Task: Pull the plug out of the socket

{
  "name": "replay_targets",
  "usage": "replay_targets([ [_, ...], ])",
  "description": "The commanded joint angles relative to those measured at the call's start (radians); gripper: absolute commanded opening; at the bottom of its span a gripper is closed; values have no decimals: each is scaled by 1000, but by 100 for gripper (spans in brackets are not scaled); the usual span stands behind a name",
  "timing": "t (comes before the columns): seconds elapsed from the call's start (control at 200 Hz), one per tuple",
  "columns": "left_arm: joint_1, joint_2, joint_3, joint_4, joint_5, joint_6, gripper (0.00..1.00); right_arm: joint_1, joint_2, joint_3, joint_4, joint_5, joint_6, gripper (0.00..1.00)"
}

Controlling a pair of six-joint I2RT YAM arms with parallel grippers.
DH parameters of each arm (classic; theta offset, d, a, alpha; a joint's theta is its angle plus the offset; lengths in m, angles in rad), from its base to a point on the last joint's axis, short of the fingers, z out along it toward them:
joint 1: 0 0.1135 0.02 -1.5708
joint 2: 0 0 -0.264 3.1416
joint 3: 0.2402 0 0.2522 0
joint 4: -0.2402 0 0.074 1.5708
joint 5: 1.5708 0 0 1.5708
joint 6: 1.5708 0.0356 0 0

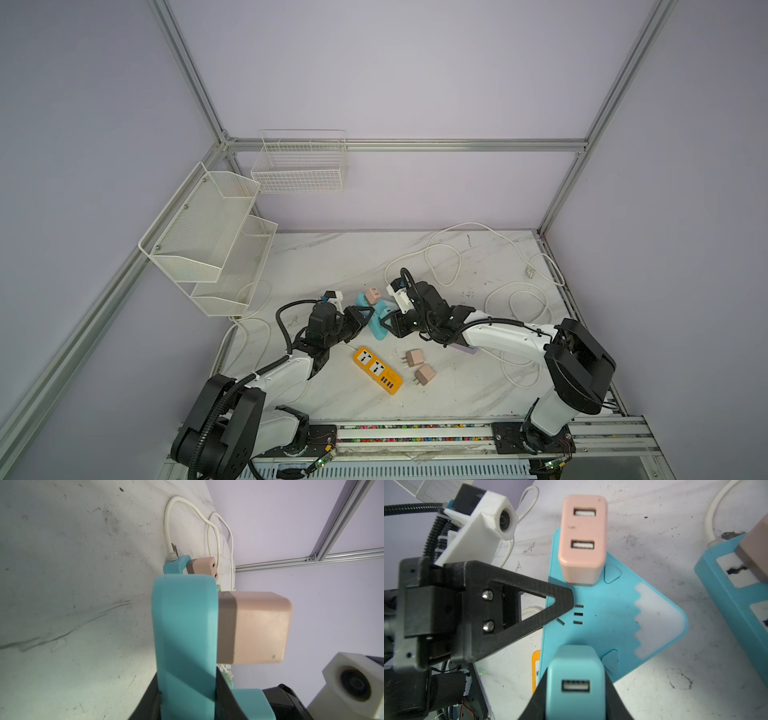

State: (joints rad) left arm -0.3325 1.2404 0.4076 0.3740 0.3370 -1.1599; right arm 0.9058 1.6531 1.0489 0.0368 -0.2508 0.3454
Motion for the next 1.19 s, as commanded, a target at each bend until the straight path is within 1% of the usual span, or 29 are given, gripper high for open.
replay_targets([
  [0.0,13,17,-13,-66,-48,54,0,80,-32,70,11,81,-62,0],
  [0.025,12,15,-11,-68,-51,54,0,81,-28,76,-2,92,-71,0],
  [0.07,12,13,-11,-71,-53,54,0,68,-37,66,12,67,-67,0],
  [0.14,14,8,-8,-77,-55,57,0,-1,-81,10,92,-25,-19,0],
  [0.21,13,4,-9,-79,-54,55,0,-49,-107,-31,144,-52,17,0],
  [0.265,13,2,-9,-80,-54,55,0,-50,-104,-22,124,-19,16,0],
  [0.32,13,0,-8,-82,-56,58,0,-43,-82,0,104,-32,19,0],
  [0.37,13,1,-7,-82,-56,57,0,-14,-57,25,87,-25,17,0],
  [0.46,14,4,-3,-84,-52,58,0,53,-25,73,27,43,-34,0],
  [0.505,14,2,0,-84,-52,57,0,54,-24,68,38,20,-35,0],
  [0.6,13,-3,17,-91,-43,61,0,20,-75,19,77,32,0,0],
  [0.685,15,-20,28,-102,-46,62,0,-11,-118,-13,73,56,32,0],
  [0.84,18,-72,29,-99,-68,55,0,-41,-169,-97,68,124,107,0],
  [1.01,20,-115,25,-114,-83,56,0,-44,-141,-174,141,130,198,0],
  [1.19,21,-161,16,-121,-82,65,0,-45,-69,-232,242,128,284,0],
])
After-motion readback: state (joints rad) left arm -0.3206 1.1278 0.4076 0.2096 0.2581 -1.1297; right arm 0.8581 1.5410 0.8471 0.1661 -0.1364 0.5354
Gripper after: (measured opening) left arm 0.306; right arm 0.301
